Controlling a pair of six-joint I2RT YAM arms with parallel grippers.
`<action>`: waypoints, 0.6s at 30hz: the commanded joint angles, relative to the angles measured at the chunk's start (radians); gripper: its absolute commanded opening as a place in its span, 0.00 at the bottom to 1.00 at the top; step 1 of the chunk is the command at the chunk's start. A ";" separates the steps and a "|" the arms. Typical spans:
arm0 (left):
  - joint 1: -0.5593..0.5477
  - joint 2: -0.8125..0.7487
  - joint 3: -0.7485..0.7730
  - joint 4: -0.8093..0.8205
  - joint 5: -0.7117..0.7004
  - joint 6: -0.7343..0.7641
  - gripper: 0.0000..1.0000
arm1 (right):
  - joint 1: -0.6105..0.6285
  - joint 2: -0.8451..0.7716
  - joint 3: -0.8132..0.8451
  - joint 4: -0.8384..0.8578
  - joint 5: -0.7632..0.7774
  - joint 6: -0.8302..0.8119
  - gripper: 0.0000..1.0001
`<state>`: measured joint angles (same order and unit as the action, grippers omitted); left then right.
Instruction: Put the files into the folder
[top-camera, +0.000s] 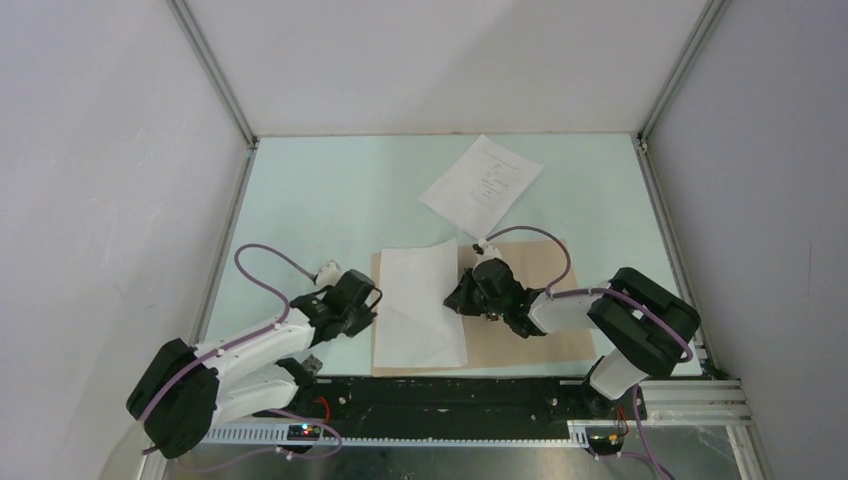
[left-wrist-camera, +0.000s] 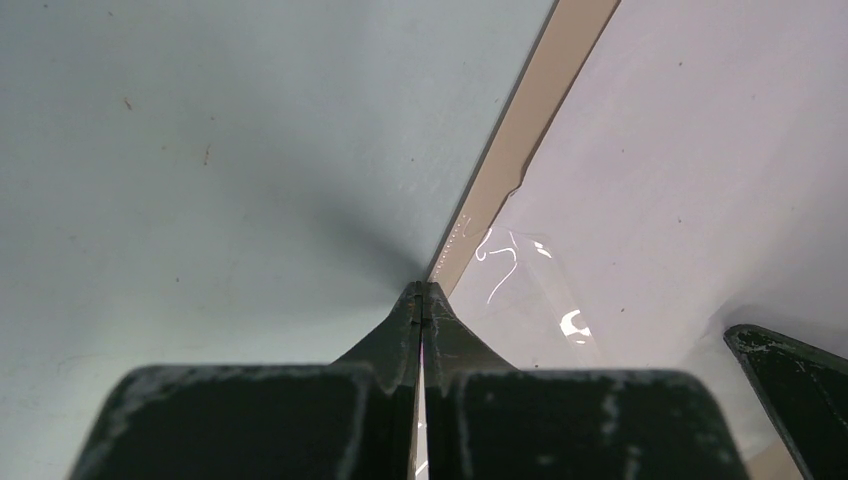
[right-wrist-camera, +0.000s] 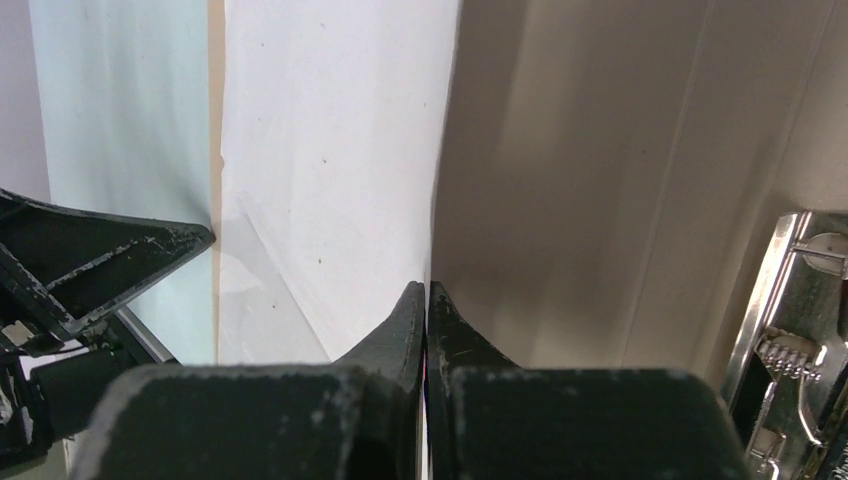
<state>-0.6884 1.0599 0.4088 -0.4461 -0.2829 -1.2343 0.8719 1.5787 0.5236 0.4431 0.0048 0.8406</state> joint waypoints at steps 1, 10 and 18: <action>-0.015 0.040 -0.009 -0.074 0.001 -0.003 0.00 | -0.025 -0.032 -0.004 -0.006 -0.053 -0.085 0.00; -0.016 0.066 0.012 -0.074 -0.003 0.015 0.00 | -0.048 -0.049 0.005 -0.037 -0.072 -0.129 0.00; -0.015 0.085 0.051 -0.071 -0.016 0.059 0.00 | -0.052 -0.039 0.023 -0.061 -0.088 -0.159 0.00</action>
<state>-0.6937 1.1175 0.4507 -0.4503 -0.2813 -1.2221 0.8265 1.5555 0.5240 0.3943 -0.0704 0.7177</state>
